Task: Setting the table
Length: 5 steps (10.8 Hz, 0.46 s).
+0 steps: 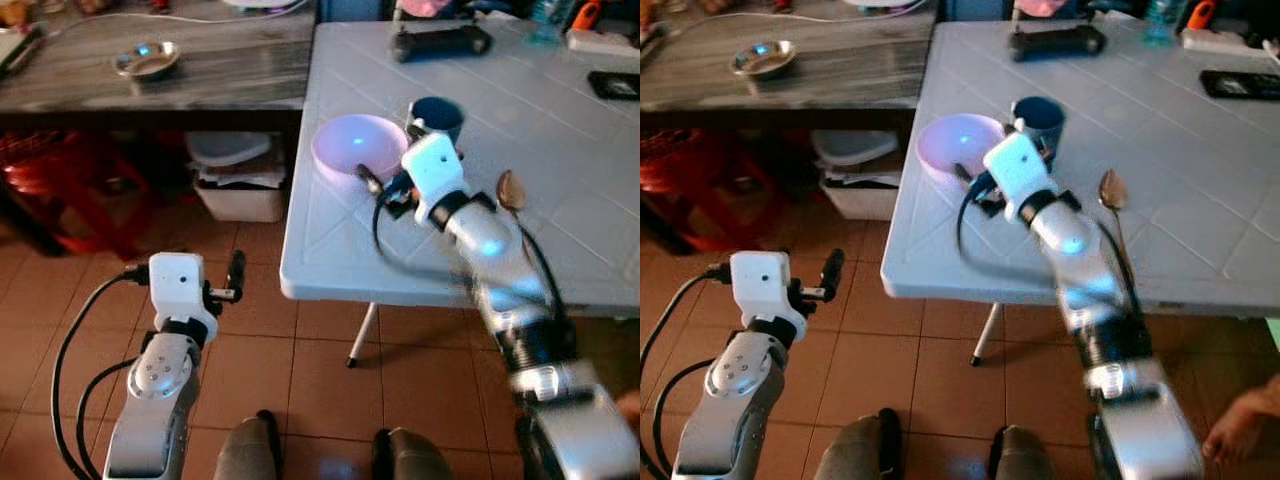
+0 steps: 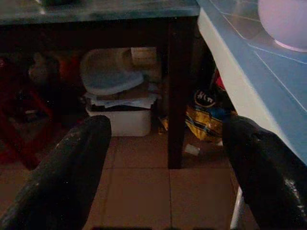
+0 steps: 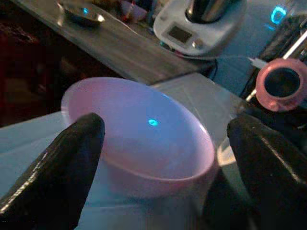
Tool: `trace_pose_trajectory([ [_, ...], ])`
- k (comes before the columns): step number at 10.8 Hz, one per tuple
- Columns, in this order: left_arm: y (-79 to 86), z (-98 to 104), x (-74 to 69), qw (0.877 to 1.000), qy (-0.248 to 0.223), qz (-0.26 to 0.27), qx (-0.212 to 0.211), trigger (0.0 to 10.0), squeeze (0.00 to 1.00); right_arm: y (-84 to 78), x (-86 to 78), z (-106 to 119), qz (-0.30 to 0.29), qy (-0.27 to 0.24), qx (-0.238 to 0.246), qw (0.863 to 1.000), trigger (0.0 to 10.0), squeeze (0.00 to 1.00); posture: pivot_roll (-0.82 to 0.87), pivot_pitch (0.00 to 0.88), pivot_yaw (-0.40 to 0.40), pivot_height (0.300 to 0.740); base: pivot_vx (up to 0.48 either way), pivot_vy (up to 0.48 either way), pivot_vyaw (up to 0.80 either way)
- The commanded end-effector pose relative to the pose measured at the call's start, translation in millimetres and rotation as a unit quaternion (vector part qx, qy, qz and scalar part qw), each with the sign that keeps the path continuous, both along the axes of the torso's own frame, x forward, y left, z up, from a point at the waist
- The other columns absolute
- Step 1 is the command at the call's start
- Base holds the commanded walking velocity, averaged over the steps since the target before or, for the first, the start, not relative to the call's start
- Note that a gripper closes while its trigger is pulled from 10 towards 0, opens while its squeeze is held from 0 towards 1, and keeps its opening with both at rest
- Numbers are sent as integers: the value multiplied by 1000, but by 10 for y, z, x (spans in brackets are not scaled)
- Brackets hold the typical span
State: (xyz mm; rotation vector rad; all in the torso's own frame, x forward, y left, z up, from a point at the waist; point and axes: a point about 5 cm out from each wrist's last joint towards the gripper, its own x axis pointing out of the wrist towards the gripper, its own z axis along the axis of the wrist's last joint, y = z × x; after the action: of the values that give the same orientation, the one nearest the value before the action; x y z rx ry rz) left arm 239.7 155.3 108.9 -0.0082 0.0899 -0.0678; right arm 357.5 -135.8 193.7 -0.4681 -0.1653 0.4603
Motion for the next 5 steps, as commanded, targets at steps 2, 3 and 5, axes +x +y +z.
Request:
trace_pose_trajectory([
  [2,32,8,-37,1000,6,3,5,10000,0,92,55,21,27,11,-13,999,10000,0,1,148,61,740,0,0,0],
  [3,35,11,-48,1000,6,3,7,10000,0,134,74,32,37,15,-14,999,10000,0,4,154,62,740,0,0,0],
  [5,59,22,-59,1000,5,7,11,10000,0,271,86,112,74,0,-20,997,10000,0,8,159,59,740,0,0,0],
])
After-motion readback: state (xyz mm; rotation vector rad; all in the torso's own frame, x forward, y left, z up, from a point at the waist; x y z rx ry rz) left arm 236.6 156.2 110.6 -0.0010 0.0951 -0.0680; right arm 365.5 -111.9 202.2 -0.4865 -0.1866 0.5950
